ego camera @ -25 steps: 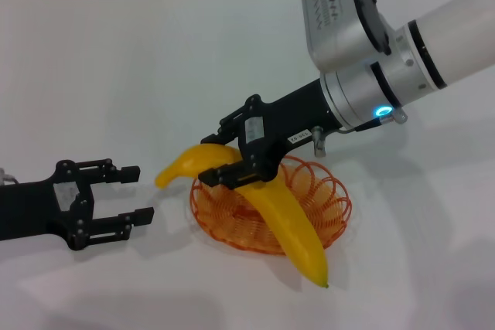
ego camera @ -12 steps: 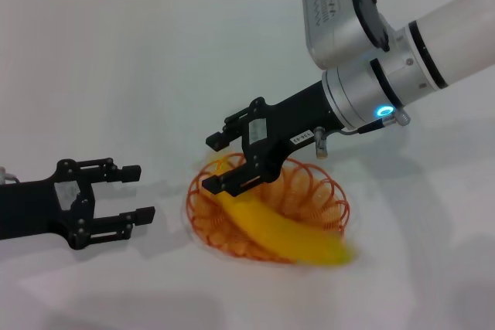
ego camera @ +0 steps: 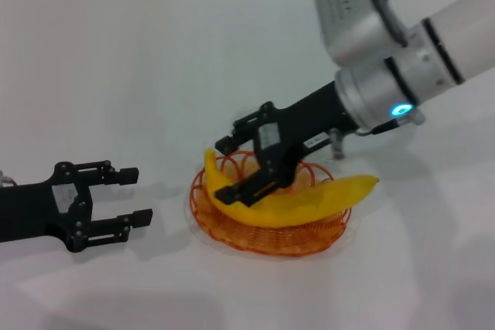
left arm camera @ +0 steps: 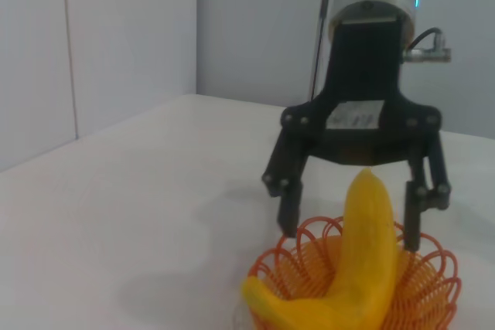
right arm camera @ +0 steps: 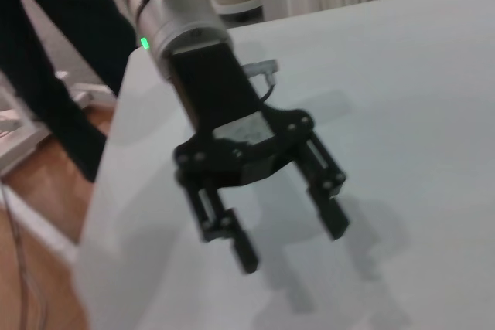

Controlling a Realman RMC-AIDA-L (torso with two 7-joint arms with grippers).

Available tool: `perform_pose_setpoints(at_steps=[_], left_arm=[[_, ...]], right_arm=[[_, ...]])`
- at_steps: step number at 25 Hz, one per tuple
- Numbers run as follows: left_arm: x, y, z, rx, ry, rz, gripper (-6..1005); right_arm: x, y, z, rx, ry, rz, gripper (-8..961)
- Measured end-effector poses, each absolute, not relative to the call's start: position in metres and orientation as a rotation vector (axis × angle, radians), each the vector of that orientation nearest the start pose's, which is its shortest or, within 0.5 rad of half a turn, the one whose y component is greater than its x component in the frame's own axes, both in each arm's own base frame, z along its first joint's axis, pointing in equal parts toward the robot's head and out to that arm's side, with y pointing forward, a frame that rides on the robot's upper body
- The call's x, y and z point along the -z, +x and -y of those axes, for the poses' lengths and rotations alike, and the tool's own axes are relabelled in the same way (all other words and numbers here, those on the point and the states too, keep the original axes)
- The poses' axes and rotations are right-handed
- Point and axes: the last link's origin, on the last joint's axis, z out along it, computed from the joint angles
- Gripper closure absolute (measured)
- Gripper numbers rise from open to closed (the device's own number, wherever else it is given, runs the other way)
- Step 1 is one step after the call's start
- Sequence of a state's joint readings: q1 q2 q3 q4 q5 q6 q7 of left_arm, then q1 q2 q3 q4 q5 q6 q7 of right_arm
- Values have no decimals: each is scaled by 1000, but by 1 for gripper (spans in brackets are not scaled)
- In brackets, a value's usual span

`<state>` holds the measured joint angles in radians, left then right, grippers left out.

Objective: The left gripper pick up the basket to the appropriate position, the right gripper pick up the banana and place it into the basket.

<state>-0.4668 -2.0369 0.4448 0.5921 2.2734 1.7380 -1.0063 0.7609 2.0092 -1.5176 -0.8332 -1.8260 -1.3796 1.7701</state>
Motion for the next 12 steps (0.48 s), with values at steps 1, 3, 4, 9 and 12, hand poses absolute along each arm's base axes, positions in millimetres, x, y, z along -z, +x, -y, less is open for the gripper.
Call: perform_pose_setpoints(at_steps=[1,3,4,9,12], left_arm=[[-14,-310,-279,597,-2821,337,321],[-14,-311,-279,596,-2821,337,321],[-14,-311,-279,596,-2821,337,321],[-15,-311,-279,597,-2817,340,321],[-15,-311,-279,597,-2816,342,321]], right_arm=[[59,142,-353,-158,-3211,-266,147],[47,147,-351,-162,-3237,-279,150],[39,151,-350,-168,-3249,-290,152],[-6,177,-345,-308,-3219,-319,160],[-36,198,-342,-428,-3138,-304,160]])
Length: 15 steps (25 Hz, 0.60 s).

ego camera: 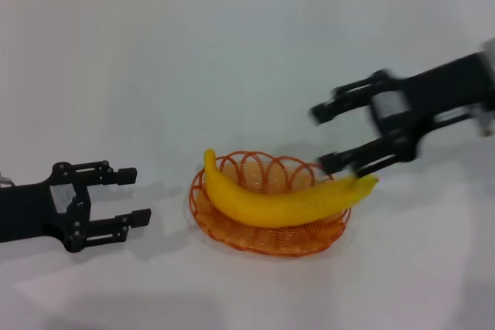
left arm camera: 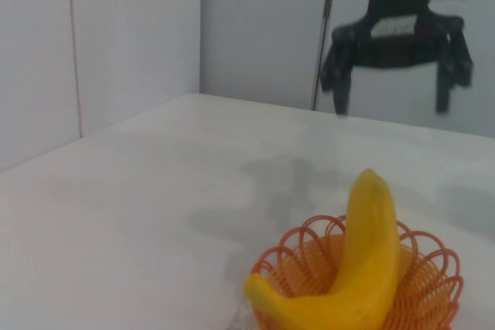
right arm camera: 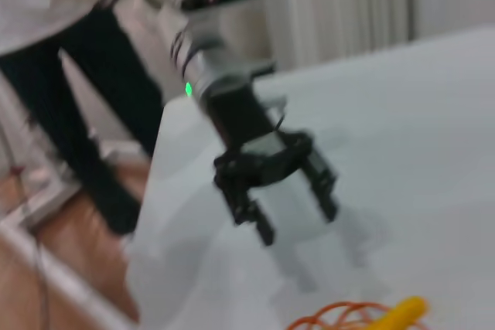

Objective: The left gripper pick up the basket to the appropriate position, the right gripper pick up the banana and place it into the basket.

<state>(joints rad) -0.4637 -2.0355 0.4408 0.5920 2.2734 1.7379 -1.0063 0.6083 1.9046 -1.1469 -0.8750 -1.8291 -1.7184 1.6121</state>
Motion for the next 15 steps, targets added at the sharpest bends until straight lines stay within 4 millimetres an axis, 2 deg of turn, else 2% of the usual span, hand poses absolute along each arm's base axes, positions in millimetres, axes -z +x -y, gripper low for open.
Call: perform_pose_setpoints(at_steps=[3,6,9,15], left_arm=[[-15,-312,-278,598,-2813,343,321],[-15,-312,-279,598,-2812,339,321],[-15,-312,-278,597,-2812,335,321],[-15,-313,-277,597,-2809,340,321]], right_arm=[[-59,224,-335,-465,-3054,-307,161],[-70,254,-325,-424,-2986,-306,161],[-74,282,-309,-370,-2944,-262,162],[-68,313,-284,-358,-2912,-161,163]])
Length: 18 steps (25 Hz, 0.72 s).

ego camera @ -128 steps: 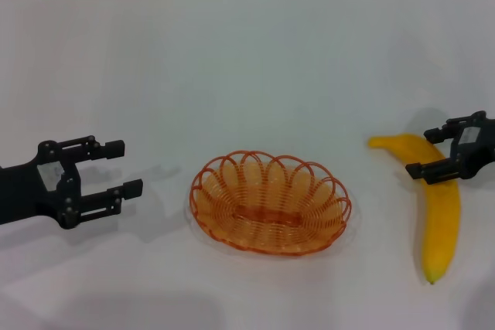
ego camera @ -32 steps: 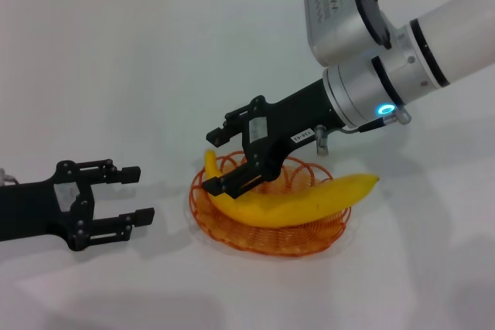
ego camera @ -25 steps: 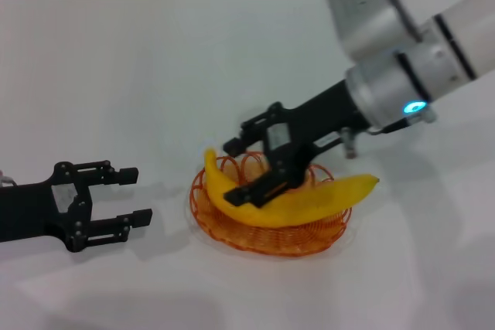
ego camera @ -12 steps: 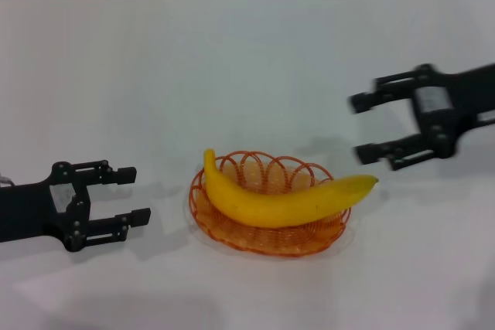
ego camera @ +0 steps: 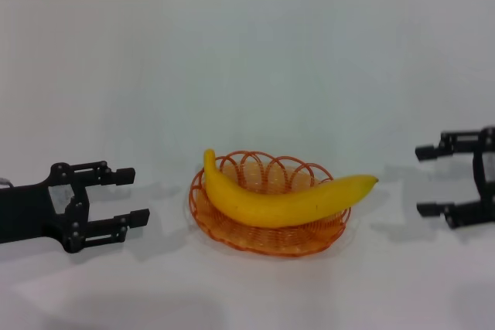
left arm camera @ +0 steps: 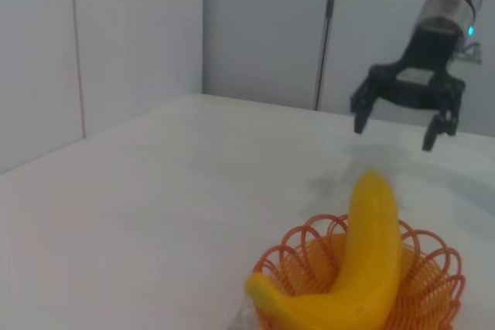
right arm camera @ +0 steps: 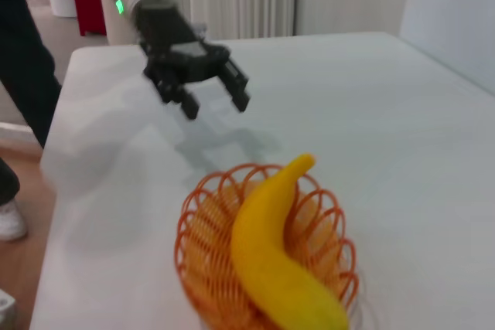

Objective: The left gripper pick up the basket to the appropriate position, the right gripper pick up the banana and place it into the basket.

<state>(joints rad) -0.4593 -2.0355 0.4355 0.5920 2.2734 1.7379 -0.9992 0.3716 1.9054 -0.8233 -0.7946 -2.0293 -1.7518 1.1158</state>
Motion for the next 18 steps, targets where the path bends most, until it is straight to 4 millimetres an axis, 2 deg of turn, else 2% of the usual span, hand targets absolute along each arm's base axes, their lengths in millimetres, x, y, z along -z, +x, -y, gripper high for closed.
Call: perform_pose_setpoints(at_steps=[4,7,18], left_arm=[[-15,-313,-277,597,-2808,340,321],[-15,-312,-277,598,-2811,339,321],[-14,-312,-277,602,-2809,339,321]], right_arm=[[-58,327,-275,-324,-2934,-184,163],[-52,333,-277,-284,-2935,-215,164],[-46,329,-283,-307,-2936,-219,165]])
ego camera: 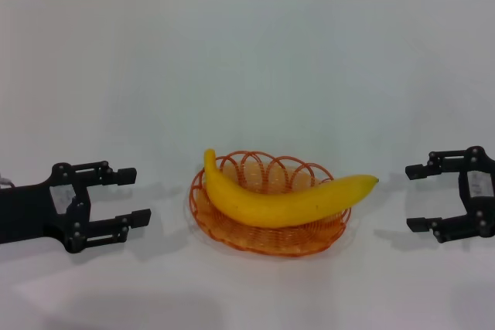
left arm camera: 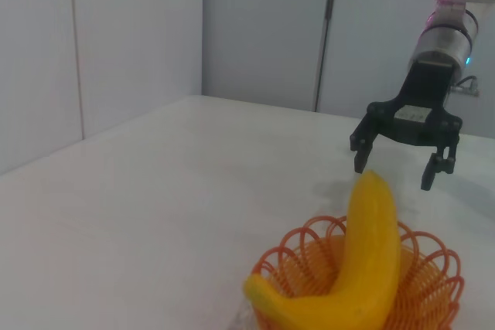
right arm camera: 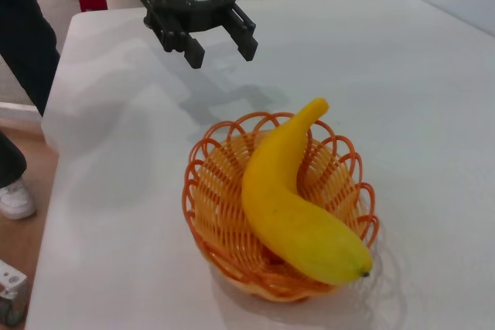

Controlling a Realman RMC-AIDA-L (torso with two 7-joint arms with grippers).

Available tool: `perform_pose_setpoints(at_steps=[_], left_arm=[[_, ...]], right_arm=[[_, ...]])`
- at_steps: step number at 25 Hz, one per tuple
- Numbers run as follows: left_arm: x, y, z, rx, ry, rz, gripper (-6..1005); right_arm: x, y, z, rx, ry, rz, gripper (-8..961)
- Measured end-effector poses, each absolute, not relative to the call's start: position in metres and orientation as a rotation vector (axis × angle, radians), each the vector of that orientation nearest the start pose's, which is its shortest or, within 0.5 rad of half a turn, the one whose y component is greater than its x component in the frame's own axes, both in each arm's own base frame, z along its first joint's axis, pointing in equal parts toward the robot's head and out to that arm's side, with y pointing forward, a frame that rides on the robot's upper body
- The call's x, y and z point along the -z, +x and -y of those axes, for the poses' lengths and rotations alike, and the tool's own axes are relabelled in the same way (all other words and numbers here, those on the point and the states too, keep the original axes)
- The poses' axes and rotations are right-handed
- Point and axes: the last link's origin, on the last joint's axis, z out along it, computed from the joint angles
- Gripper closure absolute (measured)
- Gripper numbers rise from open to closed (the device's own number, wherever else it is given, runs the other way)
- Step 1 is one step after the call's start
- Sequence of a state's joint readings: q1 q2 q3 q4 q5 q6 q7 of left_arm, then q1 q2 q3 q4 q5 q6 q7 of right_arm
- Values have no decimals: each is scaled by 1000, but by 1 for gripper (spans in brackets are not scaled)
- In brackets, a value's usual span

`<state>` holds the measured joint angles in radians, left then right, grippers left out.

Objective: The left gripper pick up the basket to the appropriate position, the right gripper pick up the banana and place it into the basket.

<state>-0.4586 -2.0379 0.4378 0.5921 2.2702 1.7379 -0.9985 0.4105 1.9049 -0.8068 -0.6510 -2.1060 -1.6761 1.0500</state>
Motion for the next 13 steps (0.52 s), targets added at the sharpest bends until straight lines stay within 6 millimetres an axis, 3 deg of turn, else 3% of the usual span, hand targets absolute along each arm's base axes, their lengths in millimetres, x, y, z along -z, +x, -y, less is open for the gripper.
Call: perform_pose_setpoints(at_steps=[13], left_arm=[[-15,-310,-279,605,-2809,327,321]], right_arm=[[-46,320,-291,-343,-2925,-197,164]])
